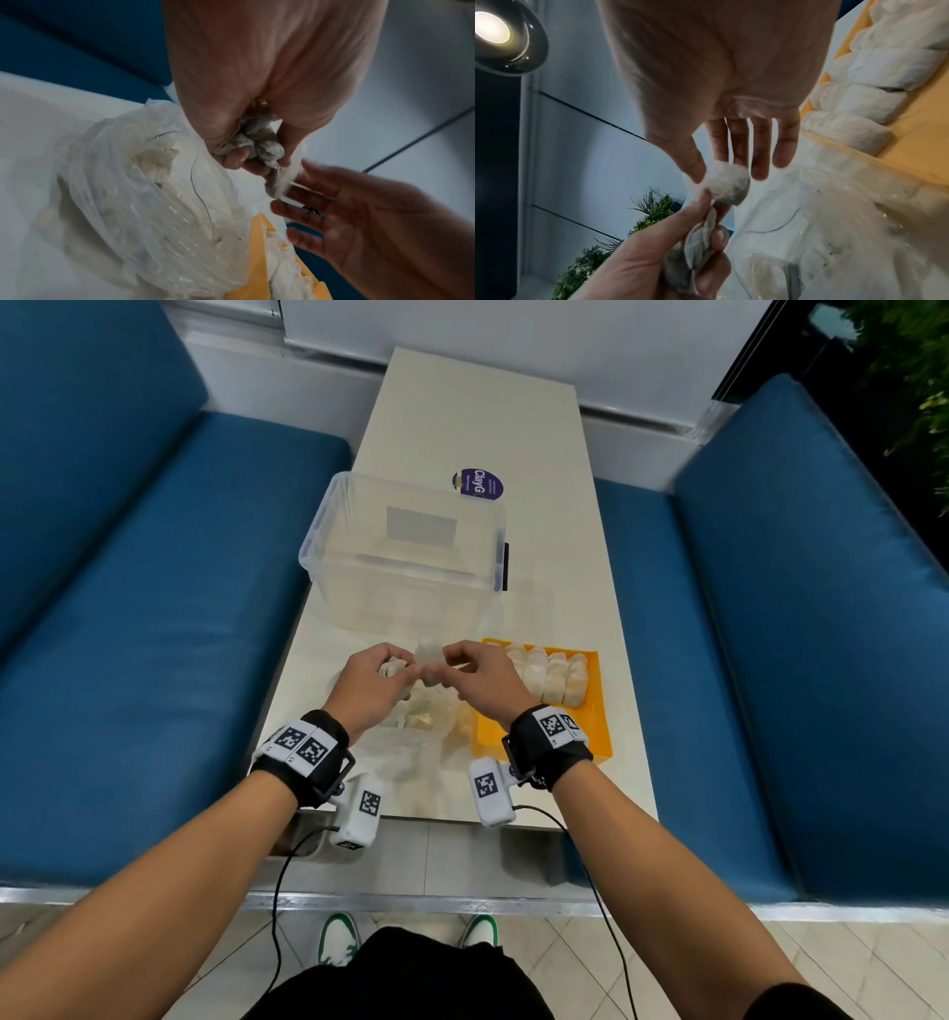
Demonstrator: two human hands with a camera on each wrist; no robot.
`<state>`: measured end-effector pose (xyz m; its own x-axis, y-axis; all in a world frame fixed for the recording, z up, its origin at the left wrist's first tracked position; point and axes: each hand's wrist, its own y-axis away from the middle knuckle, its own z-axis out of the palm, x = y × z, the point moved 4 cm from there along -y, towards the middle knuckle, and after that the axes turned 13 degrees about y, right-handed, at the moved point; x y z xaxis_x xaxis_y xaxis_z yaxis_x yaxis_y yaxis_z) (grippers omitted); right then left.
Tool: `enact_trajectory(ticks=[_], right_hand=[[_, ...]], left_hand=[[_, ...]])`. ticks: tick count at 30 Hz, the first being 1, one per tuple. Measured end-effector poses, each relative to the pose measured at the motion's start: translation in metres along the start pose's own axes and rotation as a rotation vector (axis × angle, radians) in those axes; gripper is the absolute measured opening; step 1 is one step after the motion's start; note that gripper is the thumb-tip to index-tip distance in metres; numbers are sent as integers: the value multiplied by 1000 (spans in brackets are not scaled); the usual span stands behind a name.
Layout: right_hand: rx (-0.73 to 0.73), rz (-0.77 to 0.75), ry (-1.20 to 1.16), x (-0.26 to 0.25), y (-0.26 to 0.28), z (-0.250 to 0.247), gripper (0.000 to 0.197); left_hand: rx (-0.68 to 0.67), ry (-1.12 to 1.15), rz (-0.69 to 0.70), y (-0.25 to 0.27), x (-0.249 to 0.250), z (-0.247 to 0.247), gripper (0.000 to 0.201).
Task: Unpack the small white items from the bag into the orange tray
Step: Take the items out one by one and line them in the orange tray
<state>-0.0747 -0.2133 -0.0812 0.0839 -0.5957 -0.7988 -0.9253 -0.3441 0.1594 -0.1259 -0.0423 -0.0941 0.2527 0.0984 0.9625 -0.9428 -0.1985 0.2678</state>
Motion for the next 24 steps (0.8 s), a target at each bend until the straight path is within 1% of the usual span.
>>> enact_trajectory(ticks=[2,4,6,10,13,19,24], right_hand=[[59,-41,37,-3,-1,-4,26],[100,-72,62,-3,-3,-7,19],[111,-84,53,-3,-3,-9,11],[105,-103,-35,-6,1,-13,13],[91,-122,-33,-8,4,-16,14],[162,-175,218,-6,4,-37,8],[233,-88,328,24,0,-75,8]], left_hand=[[-24,-103,23,0,0,-1,16],[-31,-168,35,2,0,-1,12],[-52,-161,28,5,0,1,13],[-142,-107,18,13,1,10,23],[-124,-155,21,10,-4,9,16],[-137,-180,18,11,-4,12,14],[-61,-140,-39,9,-7,5,12]])
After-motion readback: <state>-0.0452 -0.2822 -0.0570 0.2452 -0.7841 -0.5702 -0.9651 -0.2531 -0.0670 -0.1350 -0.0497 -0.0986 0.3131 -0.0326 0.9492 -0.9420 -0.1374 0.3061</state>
